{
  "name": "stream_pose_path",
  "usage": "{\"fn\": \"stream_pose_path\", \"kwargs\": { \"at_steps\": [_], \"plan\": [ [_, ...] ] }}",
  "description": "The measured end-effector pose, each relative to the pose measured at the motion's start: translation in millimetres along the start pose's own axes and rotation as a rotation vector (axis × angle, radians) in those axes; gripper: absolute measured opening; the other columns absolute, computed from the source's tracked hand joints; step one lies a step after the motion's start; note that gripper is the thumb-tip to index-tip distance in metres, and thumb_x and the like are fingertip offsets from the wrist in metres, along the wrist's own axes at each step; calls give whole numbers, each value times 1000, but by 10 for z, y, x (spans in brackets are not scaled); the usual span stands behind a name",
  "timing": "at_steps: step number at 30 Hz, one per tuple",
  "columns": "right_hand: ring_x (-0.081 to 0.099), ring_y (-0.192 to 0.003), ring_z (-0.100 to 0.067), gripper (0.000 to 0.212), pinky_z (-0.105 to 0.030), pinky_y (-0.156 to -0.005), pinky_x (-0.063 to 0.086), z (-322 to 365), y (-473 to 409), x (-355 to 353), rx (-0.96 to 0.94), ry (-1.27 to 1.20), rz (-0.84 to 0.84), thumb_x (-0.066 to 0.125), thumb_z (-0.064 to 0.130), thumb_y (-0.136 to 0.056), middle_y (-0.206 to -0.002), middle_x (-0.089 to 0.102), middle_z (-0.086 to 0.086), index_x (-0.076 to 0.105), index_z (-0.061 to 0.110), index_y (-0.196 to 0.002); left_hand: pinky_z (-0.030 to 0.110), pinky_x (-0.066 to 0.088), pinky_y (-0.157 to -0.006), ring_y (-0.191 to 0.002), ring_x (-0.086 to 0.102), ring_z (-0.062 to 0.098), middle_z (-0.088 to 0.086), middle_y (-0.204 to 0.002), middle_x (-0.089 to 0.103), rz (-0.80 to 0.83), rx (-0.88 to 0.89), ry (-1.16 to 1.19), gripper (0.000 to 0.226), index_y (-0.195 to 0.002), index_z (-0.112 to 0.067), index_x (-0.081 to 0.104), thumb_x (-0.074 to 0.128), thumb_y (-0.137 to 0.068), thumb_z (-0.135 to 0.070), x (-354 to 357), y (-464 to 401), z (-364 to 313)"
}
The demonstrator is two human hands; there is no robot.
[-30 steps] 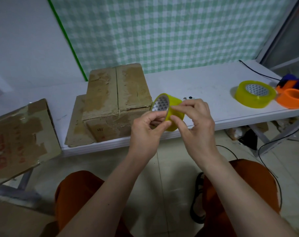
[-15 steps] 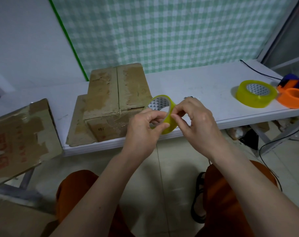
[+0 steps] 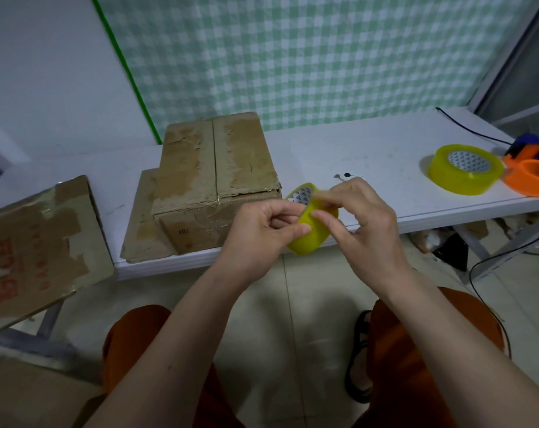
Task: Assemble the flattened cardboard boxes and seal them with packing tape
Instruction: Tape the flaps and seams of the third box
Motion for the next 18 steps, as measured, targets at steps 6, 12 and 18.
{"fn": "stream_pose_path", "kwargs": {
  "at_steps": [6,12,18],
  "plan": [
    [51,-83,-17,6,-19,-75,41,39,-12,43,-7,51,-12,61,6,-87,-85,55,-7,65,2,-85,14,51,-69,-66,58,1,-4,-73,65,0,-14,5,27,-89,-17,69,71,-79,7,9,4,7],
    [45,-84,-15,16,-24,-73,38,34,-29,102,-2,53,160,46,19,-92,-88,48,1,56,8,-87,19,53,-71,-72,61,8,3,-79,67,4,-49,10,23,-94,-13,70,71,-79,5,-21,16,43],
    [51,-87,-17,4,-26,-79,44,-11,-1,74,74,-64,183,54,11,-91,-92,52,-1,57,10,-92,21,53,-74,-72,61,7,-1,-77,68,-1,-65,-29,23,-92,-16,71,72,-80,3,-31,3,65]
  ]
}}
Point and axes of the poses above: each hand's wrist, its own y-axis away from the middle knuckle, its own x-axis out of the palm, z = x × y, the point moved 5 cm from there along -y, towards the middle knuckle
